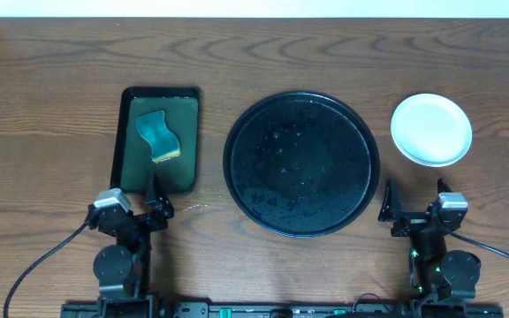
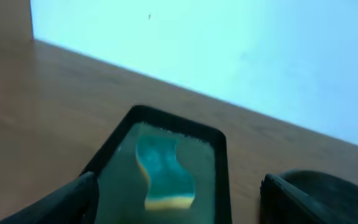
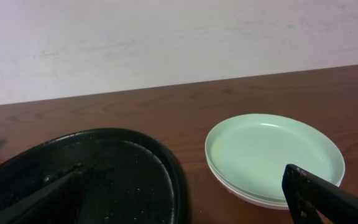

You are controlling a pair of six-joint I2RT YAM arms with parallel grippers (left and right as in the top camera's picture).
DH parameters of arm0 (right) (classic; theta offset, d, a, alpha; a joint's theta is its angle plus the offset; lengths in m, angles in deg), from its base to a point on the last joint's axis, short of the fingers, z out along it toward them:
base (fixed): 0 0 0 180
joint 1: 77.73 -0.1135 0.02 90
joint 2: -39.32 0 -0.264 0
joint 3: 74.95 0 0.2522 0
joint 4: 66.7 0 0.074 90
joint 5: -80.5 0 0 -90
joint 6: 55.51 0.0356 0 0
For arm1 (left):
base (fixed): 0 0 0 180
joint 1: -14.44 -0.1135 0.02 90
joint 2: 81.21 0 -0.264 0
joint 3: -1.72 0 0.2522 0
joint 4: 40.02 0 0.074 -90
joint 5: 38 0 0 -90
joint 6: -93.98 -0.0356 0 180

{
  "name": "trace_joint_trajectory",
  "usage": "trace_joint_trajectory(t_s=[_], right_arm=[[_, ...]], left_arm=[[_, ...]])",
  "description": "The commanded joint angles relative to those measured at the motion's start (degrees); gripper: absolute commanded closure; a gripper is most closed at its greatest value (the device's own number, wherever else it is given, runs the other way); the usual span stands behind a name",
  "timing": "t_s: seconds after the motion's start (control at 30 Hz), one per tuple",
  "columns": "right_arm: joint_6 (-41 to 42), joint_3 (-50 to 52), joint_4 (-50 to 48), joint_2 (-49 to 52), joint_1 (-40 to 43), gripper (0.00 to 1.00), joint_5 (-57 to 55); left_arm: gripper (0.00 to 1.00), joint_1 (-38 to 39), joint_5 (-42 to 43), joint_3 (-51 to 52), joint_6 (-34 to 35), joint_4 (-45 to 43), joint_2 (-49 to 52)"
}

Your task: Clean dirty plates on tray and stack at the side

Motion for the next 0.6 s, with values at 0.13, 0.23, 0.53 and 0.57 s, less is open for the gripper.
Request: trace_joint_trajectory(t_s=[0.13,0.23,0.53,0.57], right_arm=[[-0.59,0.09,0.24,-0.39,-0.22,0.01,-0.13],[-0.59,0.09,0.24,-0.39,-0.22,0.01,-0.13],[-0.59,0.09,0.24,-0.39,-0.22,0.01,-0.13],[-0.59,0.09,0.24,-0.39,-0.22,0.01,-0.13]], left_arm=[[0.16,0.09,-0.07,1.90,-2.93,-3.54,-2.93],[0.16,0.09,-0.09,1.88,-3.63,-3.74,-2.93],[0.16,0.09,0.35,1.88,-5.64,5.79,-2.93],[0.16,0.09,0.35,1.88,-6.03,5.77,-2.93]])
